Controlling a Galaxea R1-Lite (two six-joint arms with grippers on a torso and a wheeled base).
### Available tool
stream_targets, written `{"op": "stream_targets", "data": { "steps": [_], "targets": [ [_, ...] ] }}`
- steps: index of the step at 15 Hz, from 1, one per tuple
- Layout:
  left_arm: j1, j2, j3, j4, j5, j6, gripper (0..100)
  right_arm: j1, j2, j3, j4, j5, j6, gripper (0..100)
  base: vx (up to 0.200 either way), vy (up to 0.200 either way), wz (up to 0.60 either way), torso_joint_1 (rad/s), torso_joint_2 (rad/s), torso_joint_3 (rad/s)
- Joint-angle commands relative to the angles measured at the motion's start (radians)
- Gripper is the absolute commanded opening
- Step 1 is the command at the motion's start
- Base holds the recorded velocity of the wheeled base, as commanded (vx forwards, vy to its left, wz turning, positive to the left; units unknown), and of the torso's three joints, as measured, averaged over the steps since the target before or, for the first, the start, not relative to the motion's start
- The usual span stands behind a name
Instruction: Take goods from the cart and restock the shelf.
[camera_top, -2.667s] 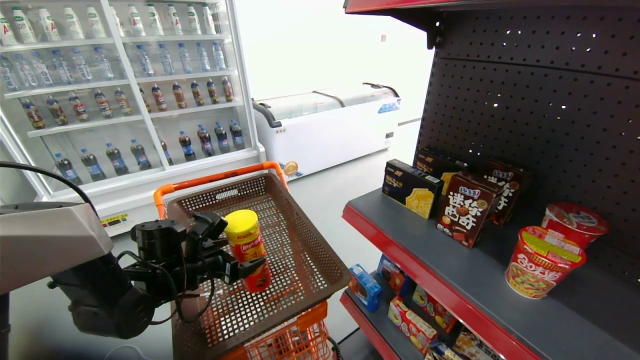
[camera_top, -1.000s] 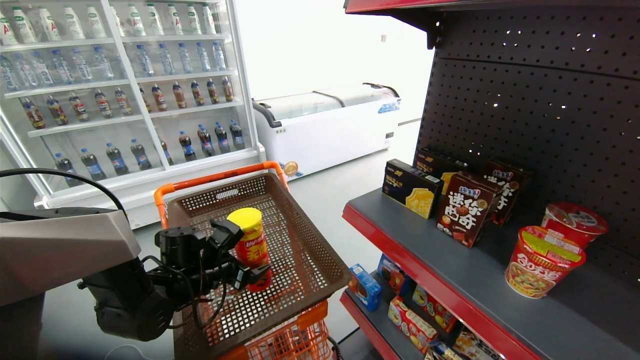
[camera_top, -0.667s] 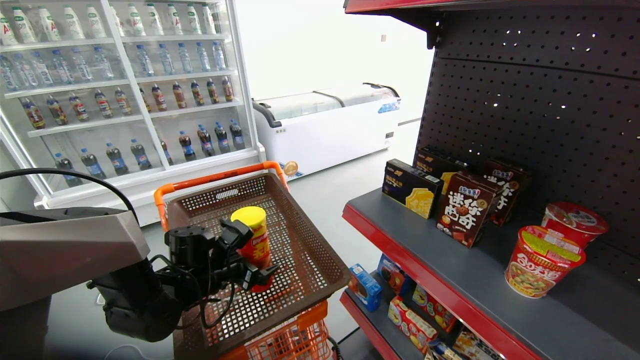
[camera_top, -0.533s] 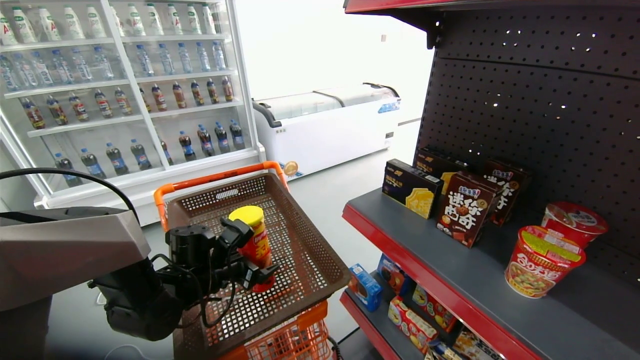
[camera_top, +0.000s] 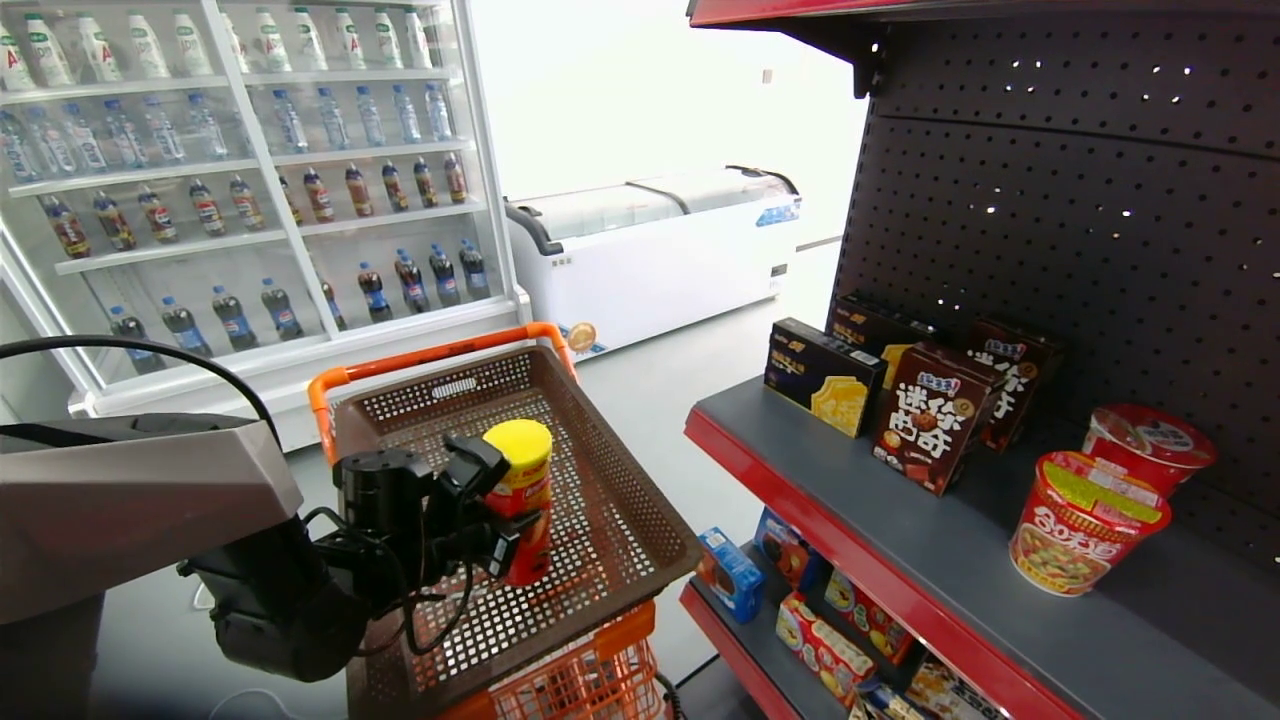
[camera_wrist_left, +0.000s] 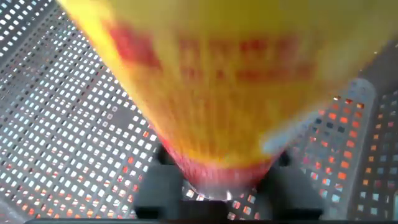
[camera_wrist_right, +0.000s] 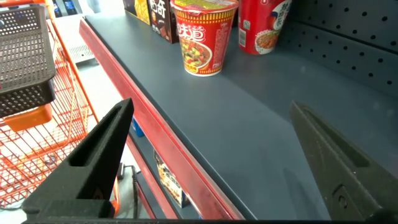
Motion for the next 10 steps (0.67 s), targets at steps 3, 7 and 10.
{"op": "stream_targets", "data": {
  "steps": [3, 7, 10],
  "targets": [
    [0.000, -0.089, 0.027, 0.002, 0.032, 0.002, 0, 0.000, 0.001, 0.000, 0.000, 0.000, 0.000, 100, 0.000, 0.000, 0.00, 0.000, 0.00, 0.000],
    [0.011, -0.403, 0.086, 0.110, 0.077, -0.107, 0, 0.000, 0.001, 0.000, 0.000, 0.000, 0.000, 100, 0.000, 0.000, 0.00, 0.000, 0.00, 0.000],
    [0.016, -0.744, 0.155, 0.317, 0.172, -0.213, 0, 0.000, 0.001, 0.000, 0.000, 0.000, 0.000, 100, 0.000, 0.000, 0.00, 0.000, 0.00, 0.000]
  ]
}}
